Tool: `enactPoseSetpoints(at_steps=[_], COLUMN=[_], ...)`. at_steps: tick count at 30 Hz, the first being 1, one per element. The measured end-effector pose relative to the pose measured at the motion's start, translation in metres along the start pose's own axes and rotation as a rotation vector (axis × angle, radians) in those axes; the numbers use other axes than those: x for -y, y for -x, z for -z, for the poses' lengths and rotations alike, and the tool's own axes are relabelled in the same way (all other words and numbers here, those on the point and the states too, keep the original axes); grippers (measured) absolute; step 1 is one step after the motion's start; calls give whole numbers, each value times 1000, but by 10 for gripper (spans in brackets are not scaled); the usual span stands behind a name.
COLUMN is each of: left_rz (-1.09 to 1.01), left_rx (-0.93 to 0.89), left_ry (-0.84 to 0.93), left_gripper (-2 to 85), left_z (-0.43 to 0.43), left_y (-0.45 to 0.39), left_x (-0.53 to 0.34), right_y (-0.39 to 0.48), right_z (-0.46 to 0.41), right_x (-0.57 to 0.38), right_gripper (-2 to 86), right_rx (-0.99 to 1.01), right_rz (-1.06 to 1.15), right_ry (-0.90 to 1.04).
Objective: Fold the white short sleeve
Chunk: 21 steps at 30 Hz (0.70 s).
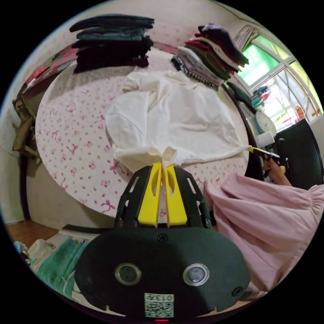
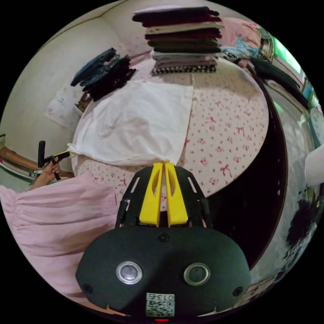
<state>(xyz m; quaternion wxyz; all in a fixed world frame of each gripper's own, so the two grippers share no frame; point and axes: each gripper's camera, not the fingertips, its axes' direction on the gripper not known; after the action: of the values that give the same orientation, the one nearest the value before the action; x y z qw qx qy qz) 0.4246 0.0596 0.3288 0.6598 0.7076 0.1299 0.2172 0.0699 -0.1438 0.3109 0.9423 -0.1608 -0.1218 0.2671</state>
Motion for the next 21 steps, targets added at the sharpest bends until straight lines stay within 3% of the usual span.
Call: enactPoseSetpoints(at_steps=[5, 10, 13, 17, 21], left_rz=[-1, -190, -243, -138, -79], left_rx=[22, 18, -18, -20, 1], left_ry=[-45, -196, -142, 65, 122], left_gripper=[3, 3, 3, 3, 3], left_z=[20, 92, 91, 20, -4], left_y=[8, -15, -22, -8, -2], left_x=[7, 18, 11, -7, -23], right_y=[-2, 19, 17, -6, -7], right_z=[0, 65, 61, -6, -42], right_x=[8, 0, -16, -39, -53], right_gripper=[6, 6, 6, 7, 10], right_rx=[-38, -66, -128, -126, -153], right_rz=[2, 146, 165, 62, 72], right_ry=[-9, -211, -177, -8, 89])
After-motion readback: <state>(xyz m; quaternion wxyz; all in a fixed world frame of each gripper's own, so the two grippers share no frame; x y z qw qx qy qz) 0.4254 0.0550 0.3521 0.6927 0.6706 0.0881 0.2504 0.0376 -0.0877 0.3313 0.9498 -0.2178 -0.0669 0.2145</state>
